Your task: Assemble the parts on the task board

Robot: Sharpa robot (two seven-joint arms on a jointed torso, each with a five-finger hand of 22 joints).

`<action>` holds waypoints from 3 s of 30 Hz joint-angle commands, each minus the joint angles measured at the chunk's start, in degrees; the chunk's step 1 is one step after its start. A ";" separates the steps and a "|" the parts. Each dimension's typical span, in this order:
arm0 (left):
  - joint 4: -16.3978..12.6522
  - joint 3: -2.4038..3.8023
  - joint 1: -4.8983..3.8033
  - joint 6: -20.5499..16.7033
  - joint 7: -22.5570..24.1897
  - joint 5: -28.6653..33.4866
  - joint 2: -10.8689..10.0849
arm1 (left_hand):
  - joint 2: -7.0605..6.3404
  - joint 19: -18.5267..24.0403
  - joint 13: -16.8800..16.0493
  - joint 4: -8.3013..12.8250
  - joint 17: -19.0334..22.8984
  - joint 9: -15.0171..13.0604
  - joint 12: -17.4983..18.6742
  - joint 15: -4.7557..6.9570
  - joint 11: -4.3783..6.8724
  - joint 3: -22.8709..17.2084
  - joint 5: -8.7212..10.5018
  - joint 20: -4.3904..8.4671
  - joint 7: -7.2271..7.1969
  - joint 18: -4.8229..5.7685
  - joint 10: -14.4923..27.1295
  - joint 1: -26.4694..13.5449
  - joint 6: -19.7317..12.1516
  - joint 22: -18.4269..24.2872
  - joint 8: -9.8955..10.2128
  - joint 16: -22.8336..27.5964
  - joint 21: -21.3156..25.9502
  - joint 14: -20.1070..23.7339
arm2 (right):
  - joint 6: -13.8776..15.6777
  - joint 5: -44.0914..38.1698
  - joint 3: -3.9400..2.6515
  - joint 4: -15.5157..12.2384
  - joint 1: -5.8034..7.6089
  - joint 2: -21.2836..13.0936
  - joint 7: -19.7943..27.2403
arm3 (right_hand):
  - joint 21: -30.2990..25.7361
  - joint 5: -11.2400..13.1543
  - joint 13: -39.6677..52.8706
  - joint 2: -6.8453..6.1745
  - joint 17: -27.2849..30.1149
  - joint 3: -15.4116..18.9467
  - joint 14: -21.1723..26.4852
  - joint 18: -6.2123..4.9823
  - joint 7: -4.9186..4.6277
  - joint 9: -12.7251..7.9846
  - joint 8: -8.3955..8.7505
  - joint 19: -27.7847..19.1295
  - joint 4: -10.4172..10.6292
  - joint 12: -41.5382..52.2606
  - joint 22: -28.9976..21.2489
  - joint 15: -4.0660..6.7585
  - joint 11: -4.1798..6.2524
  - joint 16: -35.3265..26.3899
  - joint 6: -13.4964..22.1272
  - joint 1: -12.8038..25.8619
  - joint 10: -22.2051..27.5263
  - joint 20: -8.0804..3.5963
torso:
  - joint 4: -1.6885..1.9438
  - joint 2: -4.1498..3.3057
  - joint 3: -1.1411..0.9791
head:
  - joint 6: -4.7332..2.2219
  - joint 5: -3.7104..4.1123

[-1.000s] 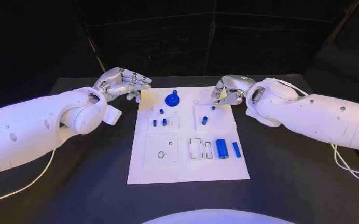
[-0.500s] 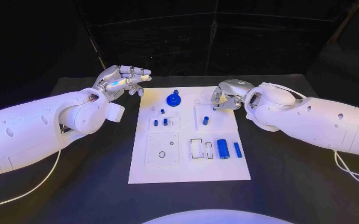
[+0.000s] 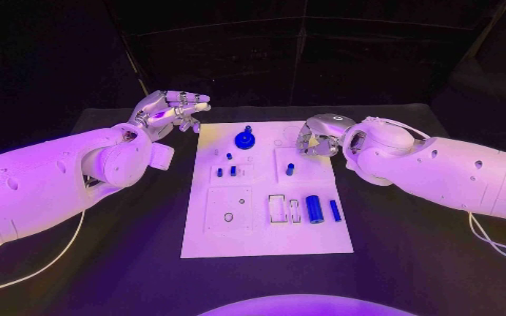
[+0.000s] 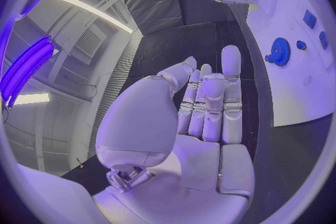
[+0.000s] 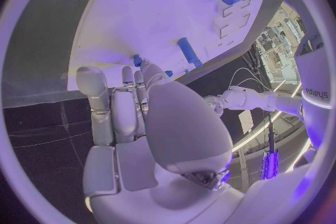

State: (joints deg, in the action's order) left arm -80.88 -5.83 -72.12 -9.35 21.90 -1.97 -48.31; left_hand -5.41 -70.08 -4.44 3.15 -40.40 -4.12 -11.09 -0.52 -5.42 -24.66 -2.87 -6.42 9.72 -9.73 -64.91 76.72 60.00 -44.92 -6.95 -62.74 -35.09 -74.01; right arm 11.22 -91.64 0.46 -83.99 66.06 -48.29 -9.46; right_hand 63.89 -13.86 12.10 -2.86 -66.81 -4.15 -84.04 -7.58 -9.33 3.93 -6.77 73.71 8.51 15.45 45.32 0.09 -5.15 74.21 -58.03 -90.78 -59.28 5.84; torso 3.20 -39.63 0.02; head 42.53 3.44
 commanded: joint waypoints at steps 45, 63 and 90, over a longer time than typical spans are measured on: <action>1.21 0.03 0.07 0.84 0.61 0.72 0.06 | 0.66 0.41 -0.04 0.08 0.25 0.11 -0.47 -0.10 -0.14 0.41 0.03 0.12 0.12 -0.74 -0.05 0.17 0.01 0.20 -0.35 0.31 0.38 0.48 | -3.56 -0.57 0.01 0.31 -0.13 1.13 -1.06 | 2.61 2.79 -4.67 -1.30 -0.57 -11.26 -2.17 0.07 1.15 0.45 0.10 1.03 -1.35 -1.44 3.14 0.81 1.13 1.18 -5.26 -0.15 -6.15 -0.66 | 0.01 0.02 0.03 | 0.76 0.17; 1.30 0.02 0.12 0.92 0.38 0.71 -0.03 | 0.73 0.40 -0.04 0.18 0.38 0.13 -0.52 -0.10 -0.15 0.39 0.03 0.12 0.14 -0.74 0.07 0.32 -0.08 0.27 -0.35 0.36 0.47 0.53 | 1.07 -3.87 0.00 -0.97 -0.39 0.63 -2.76 | 4.32 3.37 -6.15 -3.29 -0.22 -22.17 -2.12 0.32 0.93 0.12 1.49 1.06 -6.81 -3.17 5.13 0.76 1.00 1.37 -6.63 3.14 -8.20 -0.83 | -0.02 0.07 -0.03 | 0.78 0.33; 1.70 0.02 0.27 0.93 0.48 0.71 -0.09 | 0.77 0.41 -0.04 0.27 0.62 0.15 -0.56 -0.12 -0.19 0.40 0.03 0.12 0.18 -0.73 0.21 0.44 -0.18 0.34 -0.34 0.49 0.56 0.63 | 6.75 -4.30 -0.27 -12.33 0.16 -5.51 -2.76 | 5.54 3.25 -6.33 -4.24 -0.53 -24.86 -2.20 0.54 0.84 0.13 1.89 1.46 -9.04 -3.39 6.81 0.73 0.96 1.77 -6.93 4.66 -8.63 -0.83 | 0.03 0.09 0.06 | 0.45 0.42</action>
State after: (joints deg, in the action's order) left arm -79.17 -5.86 -71.79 -9.03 21.84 -1.51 -48.41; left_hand -5.18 -70.08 -4.41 3.32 -39.90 -4.04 -11.33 -0.73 -5.43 -24.50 -2.87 -6.42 9.71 -9.69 -64.91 76.96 59.99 -44.68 -6.95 -62.52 -34.84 -73.81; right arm 15.79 -95.40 0.29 -95.30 66.01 -53.69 -12.09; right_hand 69.22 -10.31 5.69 -7.17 -67.27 -28.72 -84.04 -7.57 -8.40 4.14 -5.10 74.86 -0.60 12.07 52.10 0.53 -5.30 75.77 -64.47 -86.76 -66.47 5.13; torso 3.20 -39.51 0.08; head 43.02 4.02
